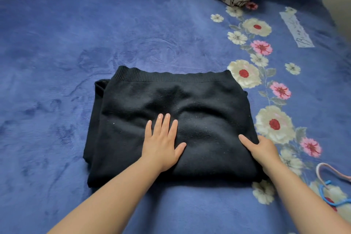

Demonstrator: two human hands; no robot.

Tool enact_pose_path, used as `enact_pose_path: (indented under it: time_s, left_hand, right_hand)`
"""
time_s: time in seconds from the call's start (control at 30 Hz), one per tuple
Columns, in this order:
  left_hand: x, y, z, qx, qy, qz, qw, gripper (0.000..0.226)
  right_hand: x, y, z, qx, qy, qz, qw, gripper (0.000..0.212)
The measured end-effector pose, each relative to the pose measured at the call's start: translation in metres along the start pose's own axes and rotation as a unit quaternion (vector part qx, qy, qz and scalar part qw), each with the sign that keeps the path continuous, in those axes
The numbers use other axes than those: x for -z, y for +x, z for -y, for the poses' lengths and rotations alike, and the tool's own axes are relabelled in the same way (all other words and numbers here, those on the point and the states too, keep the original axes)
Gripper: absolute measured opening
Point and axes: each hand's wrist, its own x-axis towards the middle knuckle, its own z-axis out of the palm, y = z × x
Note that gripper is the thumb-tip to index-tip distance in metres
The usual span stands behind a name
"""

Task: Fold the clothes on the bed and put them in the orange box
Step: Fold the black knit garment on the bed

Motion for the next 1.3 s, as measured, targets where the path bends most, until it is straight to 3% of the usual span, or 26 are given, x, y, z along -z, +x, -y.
enact_pose_path:
  time_s: [0.1, 0.2, 0.27, 0.33, 0.37, 0.4, 0.43, 0.47, 0.5, 0.57, 0.63, 0.7, 0.77, 0.83, 0.9, 0.97, 1.03, 1.07, 1.13, 1.17, 1.23, 1.3]
  left_hand:
    - [0.006, 0.003, 0.003, -0.023, -0.010, -0.027, 0.999, 0.067]
    - [0.003, 0.008, 0.001, -0.029, 0.012, 0.004, 0.999, 0.063]
    - [0.008, 0.012, 0.001, -0.036, 0.002, 0.026, 0.999, 0.061]
    - [0.018, 0.015, 0.009, -0.041, -0.087, 0.001, 0.995, 0.057]
    - [0.024, 0.016, 0.016, -0.024, -0.188, -0.029, 0.982, 0.053]
    - [0.031, 0.015, 0.023, 0.012, -0.323, -0.062, 0.944, 0.046]
    - [0.038, 0.011, 0.032, 0.064, -0.461, -0.087, 0.881, 0.036]
    - [0.046, 0.006, 0.044, 0.116, -0.587, -0.096, 0.796, 0.023]
    - [0.053, 0.000, 0.056, 0.161, -0.683, -0.096, 0.706, 0.017]
    - [0.056, -0.009, 0.086, 0.219, -0.775, -0.090, 0.586, 0.025]
    - [0.055, -0.022, 0.119, 0.246, -0.816, -0.097, 0.513, 0.033]
    - [0.049, -0.037, 0.147, 0.274, -0.824, -0.104, 0.485, 0.038]
    - [0.043, -0.050, 0.167, 0.306, -0.811, -0.092, 0.489, 0.040]
    - [0.034, -0.061, 0.178, 0.328, -0.791, -0.064, 0.513, 0.044]
    - [0.028, -0.063, 0.178, 0.327, -0.754, -0.032, 0.568, 0.049]
    - [0.028, -0.059, 0.174, 0.310, -0.712, -0.003, 0.630, 0.049]
    - [0.032, -0.050, 0.168, 0.293, -0.665, 0.032, 0.686, 0.069]
    - [0.031, -0.045, 0.165, 0.287, -0.644, 0.050, 0.707, 0.086]
    - [0.027, -0.040, 0.156, 0.265, -0.610, 0.075, 0.743, 0.107]
    - [0.022, -0.039, 0.151, 0.253, -0.578, 0.075, 0.772, 0.113]
    - [0.008, -0.041, 0.146, 0.213, -0.482, 0.063, 0.847, 0.120]
    - [-0.010, -0.050, 0.151, 0.183, -0.376, 0.007, 0.908, 0.106]
  right_hand:
    - [0.013, -0.007, 0.012, -0.030, 0.200, 0.063, 0.977, 0.011]
    - [0.028, -0.023, 0.035, 0.007, 0.336, 0.175, 0.925, 0.036]
    - [0.033, -0.036, 0.051, 0.049, 0.345, 0.225, 0.910, 0.051]
    - [0.036, -0.050, 0.070, 0.082, 0.366, 0.251, 0.892, 0.019]
    - [0.036, -0.059, 0.081, 0.092, 0.379, 0.258, 0.884, 0.011]
    - [0.036, -0.067, 0.092, 0.110, 0.373, 0.272, 0.880, 0.018]
    - [0.033, -0.076, 0.103, 0.132, 0.358, 0.286, 0.879, 0.026]
    - [0.029, -0.086, 0.118, 0.152, 0.340, 0.288, 0.882, 0.032]
    - [0.021, -0.095, 0.131, 0.168, 0.325, 0.287, 0.885, 0.033]
    - [-0.004, -0.111, 0.160, 0.197, 0.286, 0.284, 0.894, 0.025]
    - [-0.039, -0.127, 0.183, 0.237, 0.230, 0.283, 0.901, 0.025]
    - [-0.078, -0.142, 0.194, 0.219, 0.209, 0.343, 0.889, 0.010]
    - [-0.107, -0.153, 0.194, 0.141, 0.232, 0.443, 0.854, 0.009]
    - [-0.124, -0.153, 0.183, 0.110, 0.240, 0.464, 0.846, 0.017]
    - [-0.126, -0.146, 0.167, 0.119, 0.267, 0.374, 0.880, 0.024]
    - [-0.123, -0.133, 0.153, 0.161, 0.268, 0.224, 0.923, 0.026]
    - [-0.116, -0.122, 0.141, 0.242, 0.160, 0.063, 0.955, 0.010]
    - [-0.115, -0.120, 0.134, 0.275, 0.074, 0.039, 0.958, 0.026]
    - [-0.122, -0.121, 0.118, 0.273, -0.077, 0.113, 0.952, 0.068]
    - [-0.128, -0.127, 0.111, 0.262, -0.144, 0.132, 0.945, 0.079]
    - [-0.143, -0.138, 0.096, 0.280, -0.264, 0.092, 0.918, 0.085]
    - [-0.157, -0.144, 0.088, 0.303, -0.312, 0.027, 0.900, 0.087]
